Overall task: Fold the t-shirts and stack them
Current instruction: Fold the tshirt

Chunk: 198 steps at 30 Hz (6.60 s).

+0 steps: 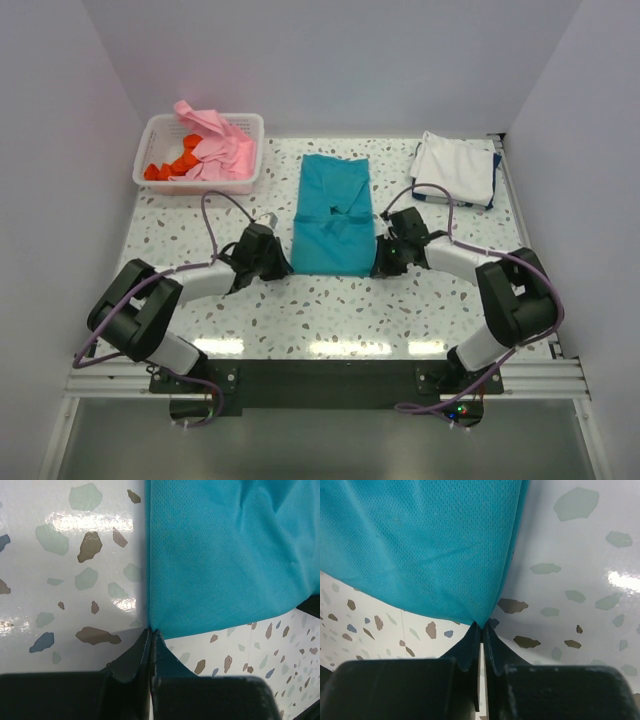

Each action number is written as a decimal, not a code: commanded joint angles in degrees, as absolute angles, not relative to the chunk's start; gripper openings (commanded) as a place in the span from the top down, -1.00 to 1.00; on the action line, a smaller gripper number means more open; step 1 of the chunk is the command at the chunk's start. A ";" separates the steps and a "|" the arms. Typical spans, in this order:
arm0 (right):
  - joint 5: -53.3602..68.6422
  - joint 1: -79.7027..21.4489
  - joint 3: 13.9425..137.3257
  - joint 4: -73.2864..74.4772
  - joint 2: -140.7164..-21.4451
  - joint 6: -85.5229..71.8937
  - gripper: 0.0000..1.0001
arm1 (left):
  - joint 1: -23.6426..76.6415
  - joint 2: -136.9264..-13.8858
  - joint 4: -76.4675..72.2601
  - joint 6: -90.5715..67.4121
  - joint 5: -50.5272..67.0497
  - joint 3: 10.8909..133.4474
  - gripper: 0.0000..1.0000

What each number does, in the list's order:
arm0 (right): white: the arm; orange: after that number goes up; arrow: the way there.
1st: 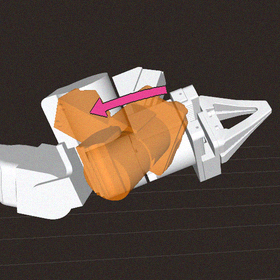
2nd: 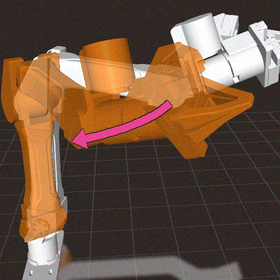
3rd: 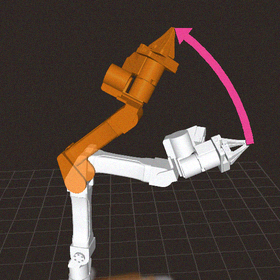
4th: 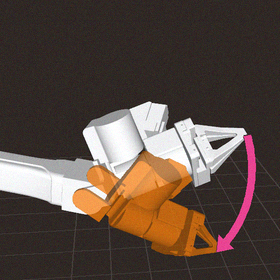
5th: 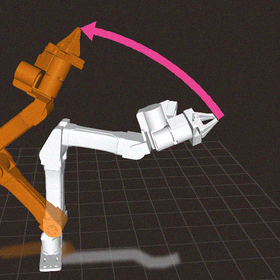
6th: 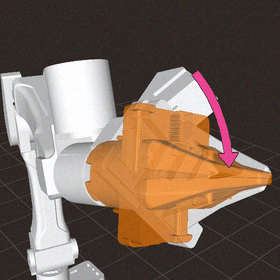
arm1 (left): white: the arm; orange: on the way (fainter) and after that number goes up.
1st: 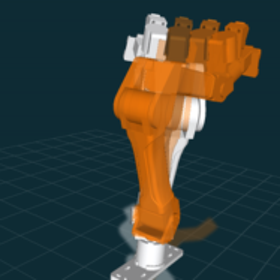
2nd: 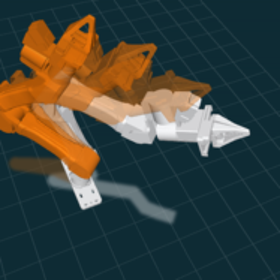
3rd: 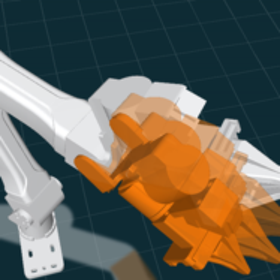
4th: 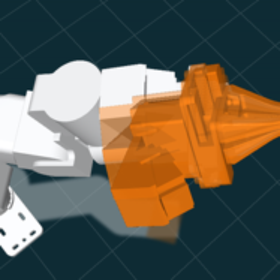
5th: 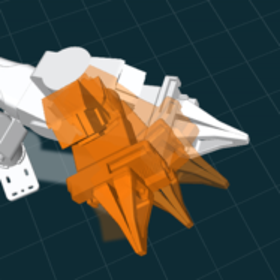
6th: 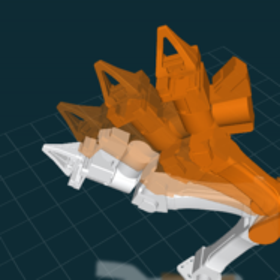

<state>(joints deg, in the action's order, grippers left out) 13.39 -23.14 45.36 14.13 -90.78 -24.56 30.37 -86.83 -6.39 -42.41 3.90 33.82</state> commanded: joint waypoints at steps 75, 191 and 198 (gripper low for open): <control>33.32 -26.28 53.43 47.73 -61.60 -25.14 1.00 | 40.34 -54.13 16.97 -46.23 -24.34 45.61 1.00; 31.11 -18.98 57.76 18.74 -87.20 -27.94 -0.98 | 38.42 -90.51 0.88 -39.20 -2.49 51.23 -1.00; 32.00 -19.07 50.54 15.38 -89.29 -29.01 -0.98 | 36.30 -100.10 -2.11 -38.06 -1.85 56.25 -1.00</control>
<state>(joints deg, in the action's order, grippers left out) 31.05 -19.00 51.59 18.65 -87.92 -28.08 36.80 -98.06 0.32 -40.23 -2.90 53.12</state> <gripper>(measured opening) 0.987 0.997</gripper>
